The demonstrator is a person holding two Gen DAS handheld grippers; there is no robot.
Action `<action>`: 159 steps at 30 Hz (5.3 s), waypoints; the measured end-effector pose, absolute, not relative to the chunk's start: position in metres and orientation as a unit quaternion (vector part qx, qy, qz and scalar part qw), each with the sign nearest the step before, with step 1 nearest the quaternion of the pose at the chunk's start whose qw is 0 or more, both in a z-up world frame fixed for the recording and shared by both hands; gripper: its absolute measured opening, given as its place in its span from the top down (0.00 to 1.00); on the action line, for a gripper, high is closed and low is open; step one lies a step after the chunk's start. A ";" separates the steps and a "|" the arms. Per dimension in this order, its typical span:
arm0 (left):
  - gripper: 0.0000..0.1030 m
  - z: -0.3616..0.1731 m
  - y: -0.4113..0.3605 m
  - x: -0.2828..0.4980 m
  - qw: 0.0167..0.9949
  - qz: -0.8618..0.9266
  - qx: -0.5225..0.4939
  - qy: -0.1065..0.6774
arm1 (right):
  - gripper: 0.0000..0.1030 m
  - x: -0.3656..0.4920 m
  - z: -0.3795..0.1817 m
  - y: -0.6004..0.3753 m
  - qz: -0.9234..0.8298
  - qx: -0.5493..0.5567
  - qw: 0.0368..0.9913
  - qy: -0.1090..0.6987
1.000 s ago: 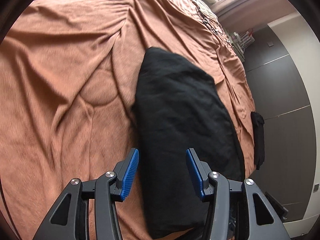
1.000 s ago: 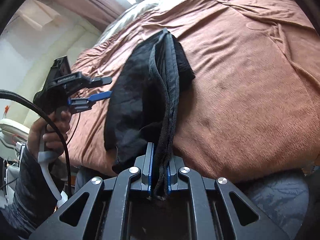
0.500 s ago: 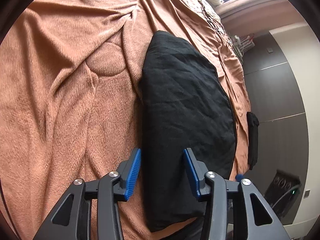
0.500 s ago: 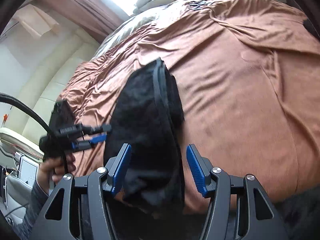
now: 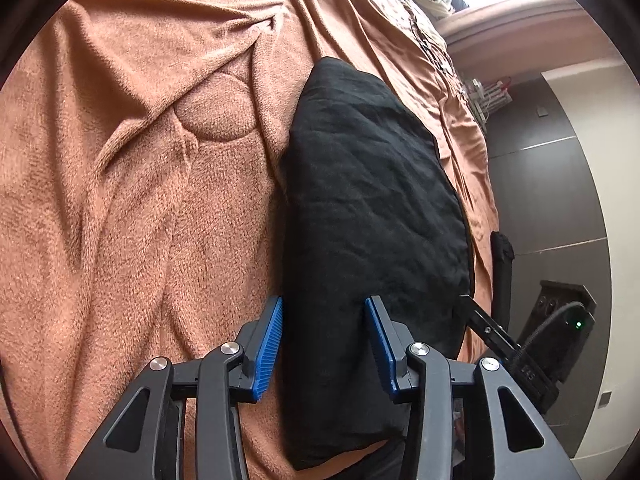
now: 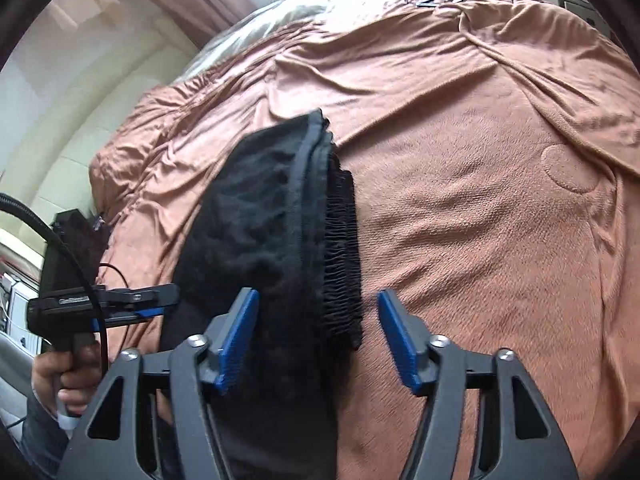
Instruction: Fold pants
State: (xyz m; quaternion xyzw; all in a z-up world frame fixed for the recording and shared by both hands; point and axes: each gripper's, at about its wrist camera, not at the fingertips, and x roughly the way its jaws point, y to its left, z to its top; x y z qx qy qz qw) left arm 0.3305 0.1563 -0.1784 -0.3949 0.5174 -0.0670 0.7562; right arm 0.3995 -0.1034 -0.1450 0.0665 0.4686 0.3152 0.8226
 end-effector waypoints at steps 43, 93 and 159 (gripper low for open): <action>0.87 -0.154 0.172 0.250 0.753 -0.057 -0.403 0.517 | 0.64 0.379 -0.165 -0.074 0.355 0.106 0.773 0.515; 0.56 -0.189 0.222 0.346 0.755 -0.055 -0.416 0.504 | 0.30 0.465 -0.204 -0.054 0.438 0.176 0.694 0.544; 0.94 0.051 0.001 0.278 0.862 -0.234 -0.275 0.357 | 0.79 0.221 0.013 -0.271 0.403 0.032 0.871 0.280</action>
